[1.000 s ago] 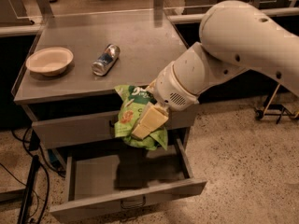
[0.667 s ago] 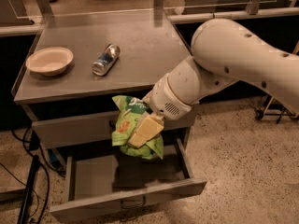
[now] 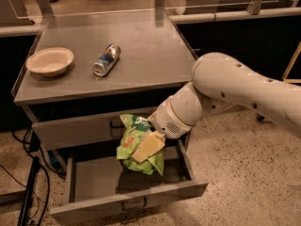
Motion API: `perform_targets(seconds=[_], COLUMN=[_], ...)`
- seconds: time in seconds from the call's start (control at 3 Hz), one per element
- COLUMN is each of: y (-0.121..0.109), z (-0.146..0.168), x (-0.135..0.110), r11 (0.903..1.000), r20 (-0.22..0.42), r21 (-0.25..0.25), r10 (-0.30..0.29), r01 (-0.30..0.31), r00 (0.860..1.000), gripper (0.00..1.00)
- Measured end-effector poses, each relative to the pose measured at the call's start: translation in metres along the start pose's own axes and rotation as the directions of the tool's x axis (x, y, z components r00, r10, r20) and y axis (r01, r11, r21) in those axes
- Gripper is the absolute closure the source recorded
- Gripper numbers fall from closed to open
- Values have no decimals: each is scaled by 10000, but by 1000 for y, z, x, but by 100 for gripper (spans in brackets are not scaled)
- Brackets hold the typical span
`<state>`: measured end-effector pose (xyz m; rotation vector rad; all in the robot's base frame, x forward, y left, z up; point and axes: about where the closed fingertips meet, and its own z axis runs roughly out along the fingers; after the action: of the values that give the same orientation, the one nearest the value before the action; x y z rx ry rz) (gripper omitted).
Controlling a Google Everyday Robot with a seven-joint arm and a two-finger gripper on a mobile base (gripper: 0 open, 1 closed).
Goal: Place green rice chip bag into middle drawer
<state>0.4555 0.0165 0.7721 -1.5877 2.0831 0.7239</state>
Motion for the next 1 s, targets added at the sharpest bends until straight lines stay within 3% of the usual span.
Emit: perform_targets(seconds=[0.67,1.0], y=[1,-5], z=[12,47], x=[7,37], r11=[9998,9960], r20=[103,-52], r21=[-114,-380], r10=[159,801], r01=[-158,-803], r00=[9998,9968], gripper=[100,100])
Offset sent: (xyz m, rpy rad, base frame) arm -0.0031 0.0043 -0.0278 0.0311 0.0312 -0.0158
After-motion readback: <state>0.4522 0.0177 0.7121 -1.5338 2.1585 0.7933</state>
